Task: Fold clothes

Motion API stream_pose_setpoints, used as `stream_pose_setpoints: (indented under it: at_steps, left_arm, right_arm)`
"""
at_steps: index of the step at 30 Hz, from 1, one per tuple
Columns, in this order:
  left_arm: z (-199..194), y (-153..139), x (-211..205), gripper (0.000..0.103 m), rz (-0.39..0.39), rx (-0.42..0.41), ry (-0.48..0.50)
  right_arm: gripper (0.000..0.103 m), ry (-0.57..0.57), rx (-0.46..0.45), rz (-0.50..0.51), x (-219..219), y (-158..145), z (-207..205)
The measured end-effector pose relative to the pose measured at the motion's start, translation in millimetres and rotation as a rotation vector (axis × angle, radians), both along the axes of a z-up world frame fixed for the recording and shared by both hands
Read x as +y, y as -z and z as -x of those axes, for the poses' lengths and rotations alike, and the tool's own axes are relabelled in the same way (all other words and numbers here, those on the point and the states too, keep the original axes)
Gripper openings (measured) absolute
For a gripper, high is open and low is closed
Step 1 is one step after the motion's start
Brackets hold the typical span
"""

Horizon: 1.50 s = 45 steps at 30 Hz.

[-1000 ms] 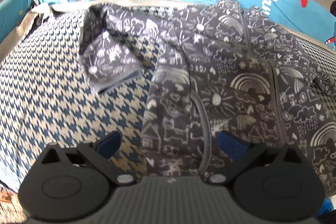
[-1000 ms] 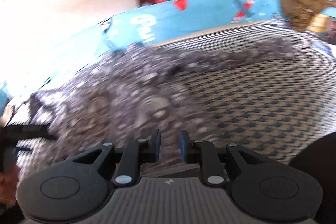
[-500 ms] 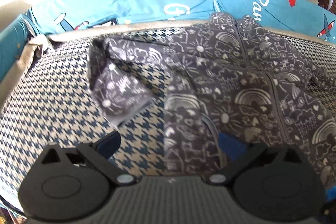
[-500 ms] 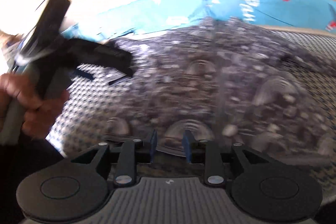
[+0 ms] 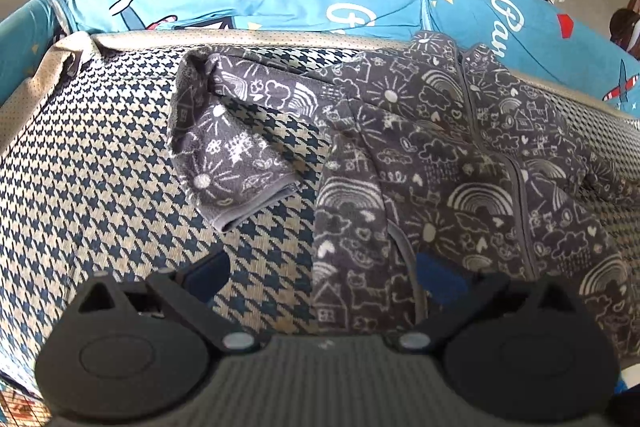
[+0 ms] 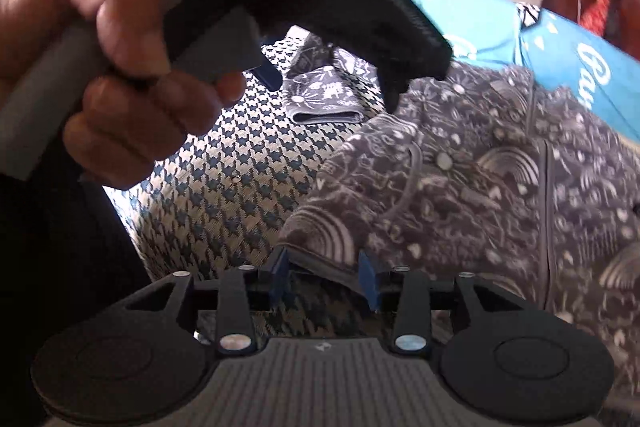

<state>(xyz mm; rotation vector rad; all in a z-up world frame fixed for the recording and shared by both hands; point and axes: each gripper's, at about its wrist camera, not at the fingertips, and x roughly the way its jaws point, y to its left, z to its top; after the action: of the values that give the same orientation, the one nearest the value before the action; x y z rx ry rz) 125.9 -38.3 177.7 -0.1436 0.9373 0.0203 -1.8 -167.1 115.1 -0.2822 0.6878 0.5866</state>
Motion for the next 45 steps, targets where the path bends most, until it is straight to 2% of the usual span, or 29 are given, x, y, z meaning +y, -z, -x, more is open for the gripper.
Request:
stream_pose_setpoints:
  at_steps: [8,13,14,16,20,27,32,35,40,42,45]
  left_arm:
    - [2,0,12,0.103,0.004,0.000,-0.035]
    - [3,2,15,0.103,0.004,0.004,-0.046]
    - [3,1,15,0.103,0.003,0.003,-0.046]
    - [4,0,14,0.103,-0.001,-0.002,-0.047]
    - [6,-4,15,0.103,-0.011,-0.025,-0.056]
    - [17,-29,33,0.103,-0.039,-0.158,-0.160]
    - [19,-34,39,0.103,-0.064,-0.175,-0.190]
    - [17,-35,36,0.103,-0.073,-0.169,-0.181]
    - [12,-34,22,0.103,-0.094,-0.162,-0.148]
    - [10,-32,18,0.103,-0.102,-0.153,-0.140]
    - [8,-29,14,0.103,-0.112,-0.143,-0.136]
  right_arm:
    - [0.046,-0.087,-0.009,0.100,28,19,-16]
    - [0.047,-0.074,-0.030,0.128,37,27,-22]
    - [0.046,-0.068,-0.029,0.121,36,27,-24]
    - [0.038,-0.049,-0.025,0.105,34,26,-27]
    - [0.012,-0.012,-0.004,0.065,26,22,-35]
    - [0.010,-0.003,0.142,-0.178,7,-5,-48]
    - [0.010,-0.027,0.216,-0.318,0,-19,-50]
    - [0.010,-0.069,0.220,-0.305,3,-20,-45]
    - [0.010,-0.121,0.253,-0.227,8,-1,-36]
    - [0.014,-0.116,0.260,-0.207,6,3,-36]
    - [0.018,-0.100,0.240,-0.241,-5,-5,-29]
